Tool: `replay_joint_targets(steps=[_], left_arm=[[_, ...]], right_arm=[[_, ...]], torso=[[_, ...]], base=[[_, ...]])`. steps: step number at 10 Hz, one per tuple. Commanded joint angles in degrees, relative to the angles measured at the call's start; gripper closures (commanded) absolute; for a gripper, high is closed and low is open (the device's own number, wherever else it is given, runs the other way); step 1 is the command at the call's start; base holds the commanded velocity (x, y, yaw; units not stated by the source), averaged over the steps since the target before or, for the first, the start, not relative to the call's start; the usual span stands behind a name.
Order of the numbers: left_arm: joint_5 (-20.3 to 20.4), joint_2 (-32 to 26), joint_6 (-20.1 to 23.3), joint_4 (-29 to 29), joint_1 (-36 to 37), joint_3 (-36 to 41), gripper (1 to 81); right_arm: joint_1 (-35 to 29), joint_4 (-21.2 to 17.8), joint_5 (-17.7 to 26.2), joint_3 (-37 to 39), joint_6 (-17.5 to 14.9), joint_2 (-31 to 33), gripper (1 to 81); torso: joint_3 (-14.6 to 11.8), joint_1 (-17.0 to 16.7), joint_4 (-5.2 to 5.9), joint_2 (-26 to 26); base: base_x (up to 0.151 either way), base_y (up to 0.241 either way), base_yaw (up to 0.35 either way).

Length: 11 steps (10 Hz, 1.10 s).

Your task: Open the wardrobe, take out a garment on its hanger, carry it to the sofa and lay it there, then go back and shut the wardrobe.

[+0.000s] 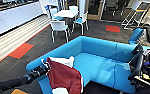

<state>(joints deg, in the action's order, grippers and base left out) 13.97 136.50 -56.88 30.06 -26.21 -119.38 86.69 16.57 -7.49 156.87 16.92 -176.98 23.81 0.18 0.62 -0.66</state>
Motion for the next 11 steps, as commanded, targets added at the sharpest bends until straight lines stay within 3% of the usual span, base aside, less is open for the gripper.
replay_joint_targets(steps=[1,4,5,9,11], left_arm=[[1.4,-2.5,0.5,2.3,6.4,-3.7,81.1],[1.9,-1.5,0.3,1.8,5.6,-6.2,81.1],[1.8,-0.8,0.3,1.8,5.5,-6.0,1.0],[1.6,0.9,0.4,2.0,4.0,-6.6,1.0],[1.9,1.2,0.2,1.4,2.9,-11.6,1.0]], right_arm=[[0.8,0.7,3.9,-0.3,-0.3,-0.7,1.0],[0.7,0.7,3.9,-0.3,-0.4,-0.9,1.0],[0.7,0.7,3.9,-0.3,-0.8,-0.9,1.0],[1.0,0.7,3.9,-0.3,-1.1,-0.9,1.0],[1.0,0.7,3.9,-0.3,-1.4,-0.9,1.0]], torso=[[0.0,0.0,0.0,0.0],[0.0,0.0,0.0,0.0],[0.0,0.0,0.0,0.0],[0.0,0.0,0.0,0.0],[0.0,0.0,0.0,0.0]], base=[[0.0,0.0,0.0],[0.0,0.0,0.0],[0.0,0.0,0.0],[0.0,0.0,0.0],[0.0,0.0,0.0]])
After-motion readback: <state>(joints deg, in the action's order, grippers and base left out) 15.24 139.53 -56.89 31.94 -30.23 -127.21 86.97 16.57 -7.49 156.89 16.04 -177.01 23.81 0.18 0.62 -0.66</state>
